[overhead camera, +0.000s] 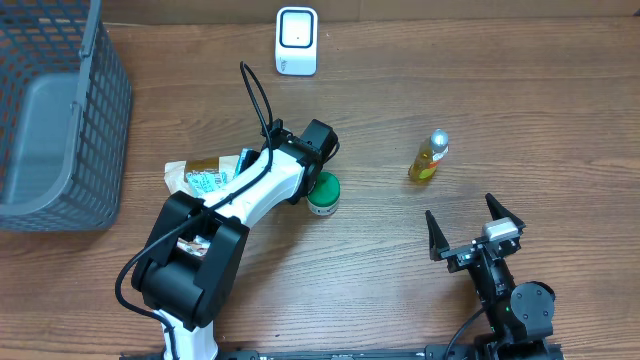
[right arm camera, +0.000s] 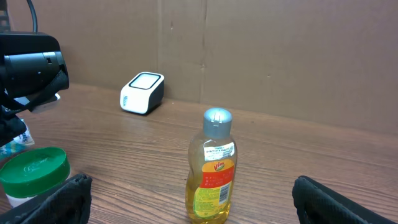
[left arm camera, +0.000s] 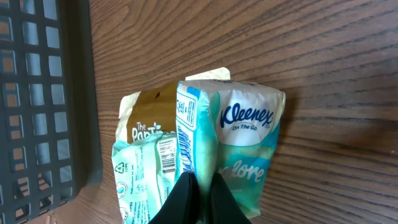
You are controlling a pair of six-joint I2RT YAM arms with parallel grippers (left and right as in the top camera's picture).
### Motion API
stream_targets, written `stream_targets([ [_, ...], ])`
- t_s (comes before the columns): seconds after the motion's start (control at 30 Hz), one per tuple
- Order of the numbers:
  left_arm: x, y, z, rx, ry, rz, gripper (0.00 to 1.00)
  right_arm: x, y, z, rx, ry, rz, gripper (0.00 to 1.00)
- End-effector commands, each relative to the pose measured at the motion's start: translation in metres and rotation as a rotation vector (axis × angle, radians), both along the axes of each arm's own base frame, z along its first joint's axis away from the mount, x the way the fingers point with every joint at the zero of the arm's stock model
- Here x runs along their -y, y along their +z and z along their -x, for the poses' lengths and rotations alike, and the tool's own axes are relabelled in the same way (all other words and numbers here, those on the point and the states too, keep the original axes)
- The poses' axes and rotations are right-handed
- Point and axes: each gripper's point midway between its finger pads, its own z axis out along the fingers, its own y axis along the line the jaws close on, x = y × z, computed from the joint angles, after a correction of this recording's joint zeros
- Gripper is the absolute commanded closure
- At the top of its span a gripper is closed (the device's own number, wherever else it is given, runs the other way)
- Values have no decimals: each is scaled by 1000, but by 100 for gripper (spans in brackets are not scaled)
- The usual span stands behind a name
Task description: Scan the item barcode
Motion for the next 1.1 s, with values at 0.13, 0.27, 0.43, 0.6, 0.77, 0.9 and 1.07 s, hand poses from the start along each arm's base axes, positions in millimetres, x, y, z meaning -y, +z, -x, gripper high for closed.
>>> stream_targets([
  [0.13, -4, -2, 0, 25, 33, -7, 95, 2, -2, 0, 2, -10, -2, 0],
  [0.27, -5, -2, 0, 24, 32, -8, 94, 2, -2, 0, 2, -10, -2, 0],
  [0.43, -4, -3, 0, 21, 33, -2, 95, 2, -2, 0, 2, -10, -2, 0],
  [0.6, -4, -3, 0, 21, 32, -2, 94, 2, -2, 0, 2, -10, -3, 0],
  [0.77, -4, -3, 0, 24, 35, 0, 95, 2, -2, 0, 2, -10, -2, 0],
  [0.9, -5, -6, 2, 22, 38, -1, 95, 2, -2, 0, 2, -10, -2, 0],
  [1.07, -8, -14, 7, 18, 37, -4, 92, 2, -2, 0, 2, -10, -2, 0],
])
